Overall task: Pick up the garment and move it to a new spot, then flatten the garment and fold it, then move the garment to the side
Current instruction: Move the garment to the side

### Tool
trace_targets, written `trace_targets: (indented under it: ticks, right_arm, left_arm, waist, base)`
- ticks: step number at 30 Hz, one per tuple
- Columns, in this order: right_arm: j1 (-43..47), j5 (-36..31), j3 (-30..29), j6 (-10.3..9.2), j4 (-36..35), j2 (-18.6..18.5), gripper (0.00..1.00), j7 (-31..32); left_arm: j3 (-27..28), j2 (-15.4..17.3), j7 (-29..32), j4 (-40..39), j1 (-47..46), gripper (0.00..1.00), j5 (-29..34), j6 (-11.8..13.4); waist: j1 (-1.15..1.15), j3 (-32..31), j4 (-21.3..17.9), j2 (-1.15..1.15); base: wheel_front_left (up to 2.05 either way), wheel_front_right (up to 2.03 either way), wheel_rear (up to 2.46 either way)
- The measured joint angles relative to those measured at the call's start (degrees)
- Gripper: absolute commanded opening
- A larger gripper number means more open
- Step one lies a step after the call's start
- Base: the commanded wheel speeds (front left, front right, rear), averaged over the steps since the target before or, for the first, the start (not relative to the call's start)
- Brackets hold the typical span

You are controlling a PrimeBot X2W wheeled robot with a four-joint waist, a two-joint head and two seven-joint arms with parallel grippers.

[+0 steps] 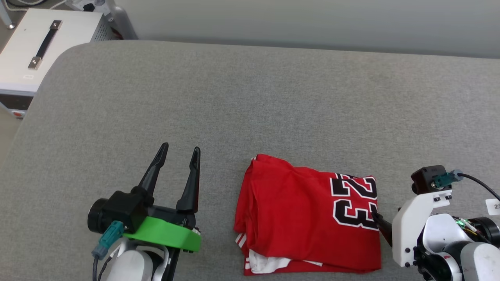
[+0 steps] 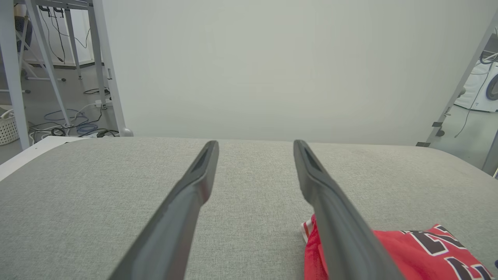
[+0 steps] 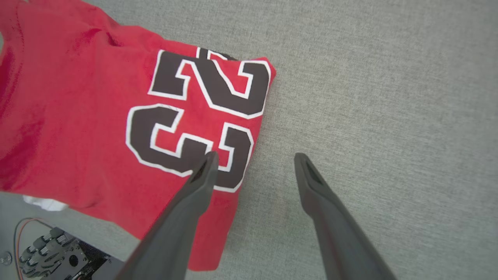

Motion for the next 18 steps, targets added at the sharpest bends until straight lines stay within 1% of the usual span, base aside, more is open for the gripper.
trace_targets:
  ticks: [2, 6, 11, 18]
  right_arm:
    - [-0.6, 0.0, -0.5, 0.00, 1.1, 1.0, 1.00, 2.8]
    - [-1.1, 0.3, -0.7, 0.00, 2.3, 2.5, 1.00, 4.9]
    - [-1.8, 0.1, -0.5, -0.01, 4.0, 3.0, 1.00, 5.3]
    - [-2.3, 0.4, 0.6, -0.01, 6.8, 2.6, 1.00, 5.2]
  left_arm:
    - [-0.1, -0.2, 0.0, -0.5, -0.6, 1.00, 0.1, 0.0]
    - [-0.3, -0.4, 0.0, -0.8, -1.3, 1.00, 0.2, 0.0]
    - [-0.7, -0.5, 0.0, -0.7, -1.6, 1.00, 0.3, 0.0]
    - [-1.1, -0.5, 0.0, -0.6, -2.4, 1.00, 0.3, 0.0]
  waist:
    - [0.00, 1.1, 0.9, 0.00]
    - [0.00, 2.8, 2.6, 0.00]
    - [0.00, 4.6, 4.4, 0.00]
    - [0.00, 6.3, 6.2, 0.00]
  base:
    - [0.00, 0.00, 0.00]
    - [0.00, 0.00, 0.00]
    - [0.00, 0.00, 0.00]
    - [0.00, 0.00, 0.00]
